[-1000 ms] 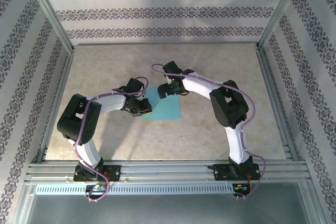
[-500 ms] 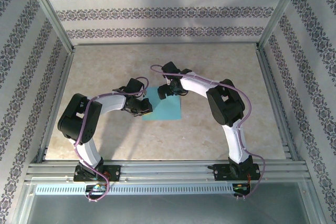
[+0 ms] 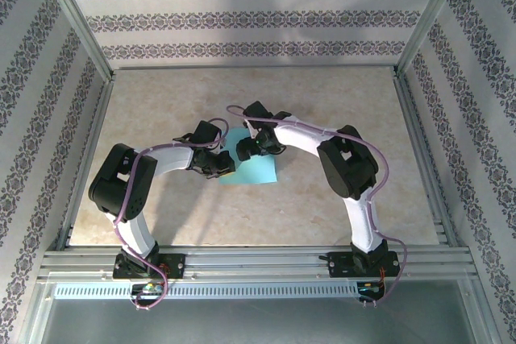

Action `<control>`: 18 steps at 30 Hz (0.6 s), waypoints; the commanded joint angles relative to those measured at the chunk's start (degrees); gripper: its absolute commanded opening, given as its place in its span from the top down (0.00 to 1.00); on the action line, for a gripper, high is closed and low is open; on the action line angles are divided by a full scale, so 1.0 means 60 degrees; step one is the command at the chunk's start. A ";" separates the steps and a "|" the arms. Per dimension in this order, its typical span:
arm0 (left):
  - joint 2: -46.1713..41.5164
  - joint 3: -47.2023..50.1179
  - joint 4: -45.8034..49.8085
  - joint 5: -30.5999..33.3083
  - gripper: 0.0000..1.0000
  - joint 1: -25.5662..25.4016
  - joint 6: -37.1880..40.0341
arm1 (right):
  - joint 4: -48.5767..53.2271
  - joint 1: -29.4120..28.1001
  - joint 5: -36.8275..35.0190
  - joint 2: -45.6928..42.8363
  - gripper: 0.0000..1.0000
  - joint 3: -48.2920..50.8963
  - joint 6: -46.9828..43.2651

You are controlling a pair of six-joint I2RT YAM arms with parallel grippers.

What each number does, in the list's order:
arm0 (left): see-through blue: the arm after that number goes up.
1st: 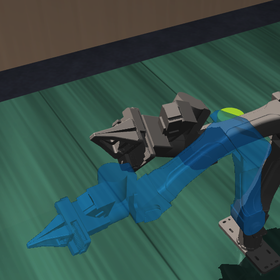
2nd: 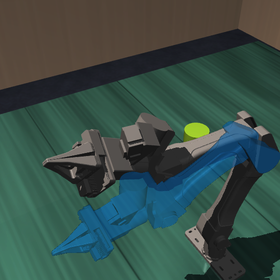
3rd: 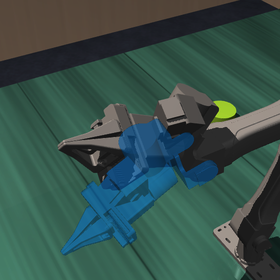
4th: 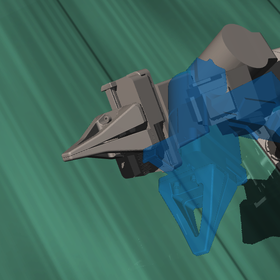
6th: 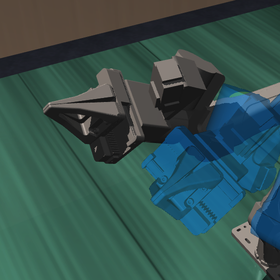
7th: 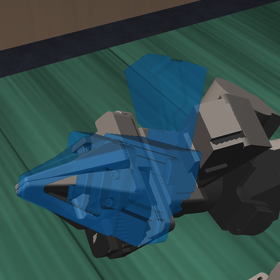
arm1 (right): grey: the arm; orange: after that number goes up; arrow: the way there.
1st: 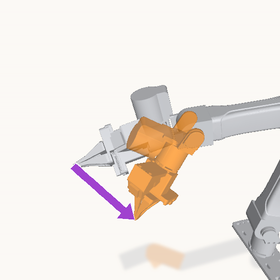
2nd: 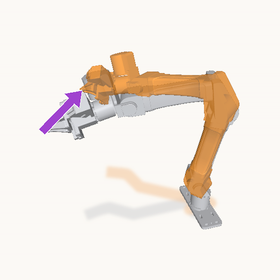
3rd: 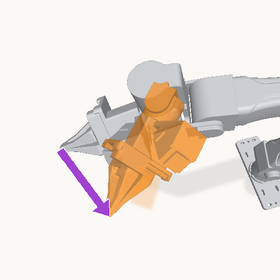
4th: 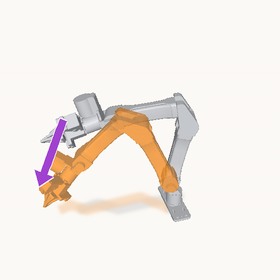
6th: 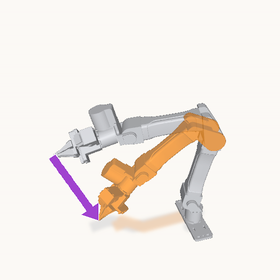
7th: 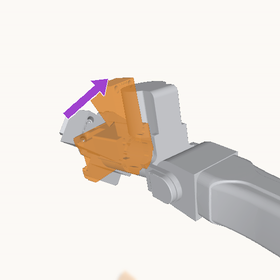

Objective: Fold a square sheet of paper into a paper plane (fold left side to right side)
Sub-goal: Pick up the square sheet of paper from the center of the table.

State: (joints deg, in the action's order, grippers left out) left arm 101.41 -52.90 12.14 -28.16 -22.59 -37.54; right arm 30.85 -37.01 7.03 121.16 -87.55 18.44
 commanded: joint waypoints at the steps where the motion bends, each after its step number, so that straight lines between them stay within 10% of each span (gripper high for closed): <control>1: 0.0274 0.0258 -0.0017 0.0080 0.83 0.0020 -0.0072 | 0.0048 -0.0129 0.0860 -0.0500 0.21 0.0392 0.0492; 18: -0.1136 0.0487 -0.0351 0.0166 0.70 0.0159 0.0109 | -0.1224 0.0333 0.2615 -0.1493 0.58 0.1471 0.1024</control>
State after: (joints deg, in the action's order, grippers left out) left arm 98.41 -50.65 9.98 -28.23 -22.37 -37.87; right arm 26.72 -36.34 18.33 116.05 -80.47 23.27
